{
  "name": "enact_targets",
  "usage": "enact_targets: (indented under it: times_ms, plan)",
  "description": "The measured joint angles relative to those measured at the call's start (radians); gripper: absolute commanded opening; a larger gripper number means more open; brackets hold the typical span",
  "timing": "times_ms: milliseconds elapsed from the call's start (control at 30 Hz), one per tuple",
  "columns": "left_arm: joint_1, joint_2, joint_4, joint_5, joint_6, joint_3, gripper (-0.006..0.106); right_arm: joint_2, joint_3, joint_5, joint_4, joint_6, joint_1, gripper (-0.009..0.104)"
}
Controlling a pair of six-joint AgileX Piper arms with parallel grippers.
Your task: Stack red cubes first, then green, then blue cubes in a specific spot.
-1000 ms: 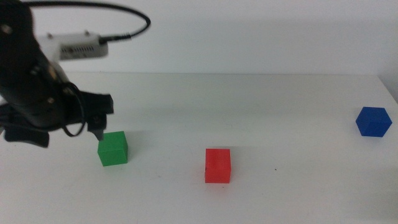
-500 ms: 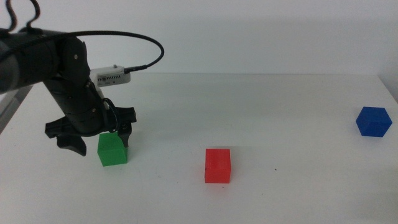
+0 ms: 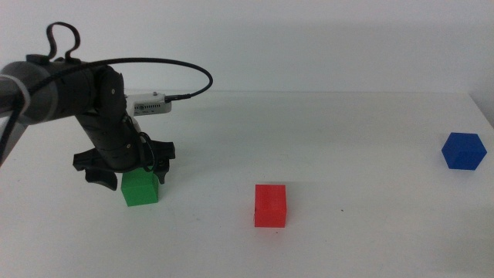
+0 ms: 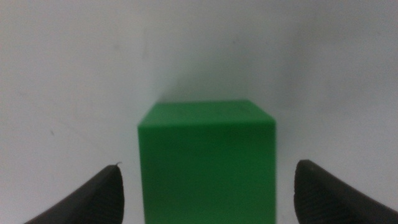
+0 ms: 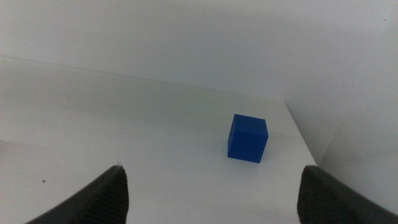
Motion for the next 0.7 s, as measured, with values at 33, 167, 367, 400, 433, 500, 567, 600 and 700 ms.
enact_targets:
  times_ms: [33,167,367,400,433,500,567,600,700]
  plan:
    - [0.000,0.005,0.013,-0.011,0.000,0.000,0.094,0.000,0.000,0.000,0.000,0.000,0.000,0.091]
    - [0.000,0.021,0.030,-0.050,0.023,0.000,0.089,0.000,0.000,0.000,0.000,0.000,0.000,0.091]
    - [0.015,0.035,0.011,-0.071,0.030,0.000,0.045,0.000,0.000,0.000,0.000,0.000,0.000,0.091]
    - [0.019,0.035,0.000,-0.067,0.032,0.000,0.033,0.000,0.000,0.000,0.000,0.000,0.000,0.091]
    - [0.023,0.035,-0.019,-0.063,0.032,0.000,0.022,0.000,0.000,0.000,0.000,0.000,0.000,0.091]
    - [0.027,0.028,-0.052,-0.048,0.032,-0.001,0.004,0.000,0.000,0.000,0.000,0.000,0.000,0.091]
    - [0.017,0.003,-0.076,-0.012,0.032,-0.005,-0.002,0.000,0.000,0.000,0.000,0.000,0.000,0.091]
    - [-0.002,-0.018,-0.076,0.015,0.025,-0.017,-0.002,0.000,0.000,0.000,0.000,0.000,0.000,0.091]
    - [-0.099,-0.077,-0.029,0.119,-0.035,-0.134,-0.001,0.000,0.000,0.000,0.000,0.000,0.000,0.091]
